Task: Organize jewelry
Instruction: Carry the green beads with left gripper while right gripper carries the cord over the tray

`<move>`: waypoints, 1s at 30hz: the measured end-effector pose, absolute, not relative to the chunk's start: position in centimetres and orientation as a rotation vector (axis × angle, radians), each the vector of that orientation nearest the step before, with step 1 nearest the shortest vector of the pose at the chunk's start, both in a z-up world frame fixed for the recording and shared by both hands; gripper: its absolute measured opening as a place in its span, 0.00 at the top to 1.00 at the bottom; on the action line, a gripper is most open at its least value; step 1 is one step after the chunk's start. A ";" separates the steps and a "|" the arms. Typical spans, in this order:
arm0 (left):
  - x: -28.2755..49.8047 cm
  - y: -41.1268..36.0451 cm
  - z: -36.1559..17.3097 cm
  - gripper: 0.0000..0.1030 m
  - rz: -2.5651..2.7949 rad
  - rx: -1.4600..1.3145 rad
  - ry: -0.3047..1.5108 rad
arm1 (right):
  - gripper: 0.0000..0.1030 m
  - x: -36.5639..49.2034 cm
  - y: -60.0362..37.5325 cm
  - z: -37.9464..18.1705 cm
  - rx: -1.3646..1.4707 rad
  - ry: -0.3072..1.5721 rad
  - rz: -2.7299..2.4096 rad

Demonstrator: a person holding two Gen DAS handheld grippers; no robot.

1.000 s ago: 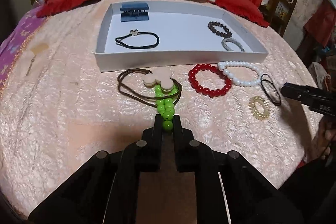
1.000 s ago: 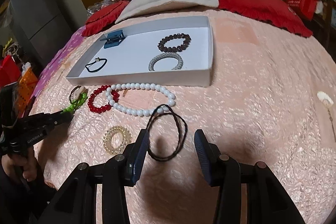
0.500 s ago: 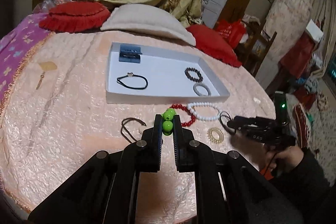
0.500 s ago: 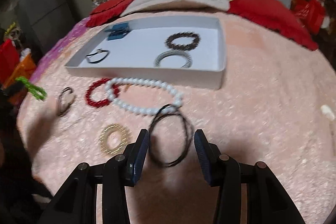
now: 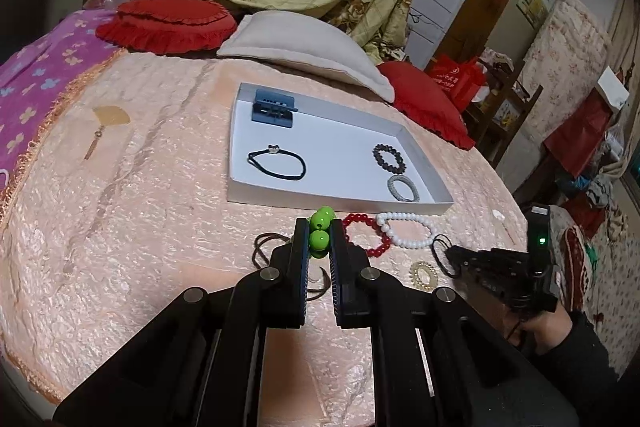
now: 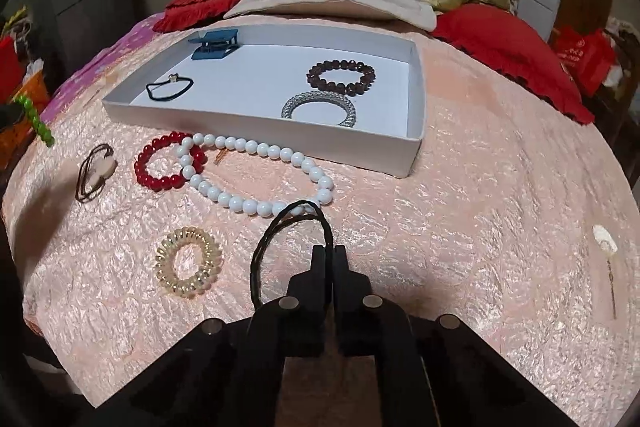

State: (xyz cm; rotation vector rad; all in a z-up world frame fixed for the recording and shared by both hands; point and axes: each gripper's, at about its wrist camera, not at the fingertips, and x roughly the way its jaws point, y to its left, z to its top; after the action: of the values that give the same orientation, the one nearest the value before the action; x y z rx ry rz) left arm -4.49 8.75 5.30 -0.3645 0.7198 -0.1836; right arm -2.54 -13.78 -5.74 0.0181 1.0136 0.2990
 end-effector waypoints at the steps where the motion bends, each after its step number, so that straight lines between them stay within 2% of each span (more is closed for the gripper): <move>1: -4.4 8.8 5.2 0.92 -0.178 -0.366 0.721 | 0.97 -2.7 -13.9 -5.5 0.033 1.006 0.300; 13: -3.7 8.2 4.3 0.92 -0.128 -0.351 0.748 | 0.98 -4.3 -14.8 0.9 0.252 0.829 0.402; 30: -1.4 5.3 3.8 0.92 -0.146 -0.341 0.790 | 0.98 -3.6 -12.3 1.7 0.236 0.853 0.389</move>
State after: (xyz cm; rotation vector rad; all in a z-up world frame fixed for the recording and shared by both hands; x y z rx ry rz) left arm -1.44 5.26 3.78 -0.3409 0.7901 -0.1457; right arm -3.62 -12.33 1.74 0.2356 0.8531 0.3891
